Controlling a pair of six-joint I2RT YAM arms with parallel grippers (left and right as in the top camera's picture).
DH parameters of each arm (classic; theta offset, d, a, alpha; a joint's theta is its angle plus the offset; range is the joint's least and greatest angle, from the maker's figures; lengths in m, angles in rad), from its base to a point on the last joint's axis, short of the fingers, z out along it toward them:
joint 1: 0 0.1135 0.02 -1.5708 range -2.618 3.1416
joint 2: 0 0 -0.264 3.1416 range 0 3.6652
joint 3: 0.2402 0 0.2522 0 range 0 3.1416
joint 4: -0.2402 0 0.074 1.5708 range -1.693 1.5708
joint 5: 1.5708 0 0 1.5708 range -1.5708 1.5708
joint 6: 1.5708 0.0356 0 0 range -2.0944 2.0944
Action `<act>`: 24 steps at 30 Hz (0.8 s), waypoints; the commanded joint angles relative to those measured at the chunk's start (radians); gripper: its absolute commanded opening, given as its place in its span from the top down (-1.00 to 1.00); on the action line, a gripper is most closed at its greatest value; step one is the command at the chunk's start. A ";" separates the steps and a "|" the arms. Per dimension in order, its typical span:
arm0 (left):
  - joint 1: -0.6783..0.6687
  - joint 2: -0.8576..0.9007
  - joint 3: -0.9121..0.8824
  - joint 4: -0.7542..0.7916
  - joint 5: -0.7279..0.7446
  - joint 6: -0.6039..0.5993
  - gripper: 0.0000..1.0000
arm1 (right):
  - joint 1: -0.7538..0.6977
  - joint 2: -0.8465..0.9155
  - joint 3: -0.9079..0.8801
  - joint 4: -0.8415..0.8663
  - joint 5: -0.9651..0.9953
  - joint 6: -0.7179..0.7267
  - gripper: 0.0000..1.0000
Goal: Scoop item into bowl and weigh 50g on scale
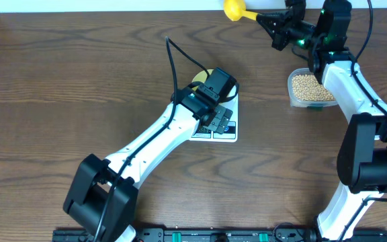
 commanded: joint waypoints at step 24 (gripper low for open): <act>0.007 -0.175 -0.002 0.043 0.195 0.187 -0.99 | -0.006 0.003 0.021 0.022 0.001 -0.012 0.98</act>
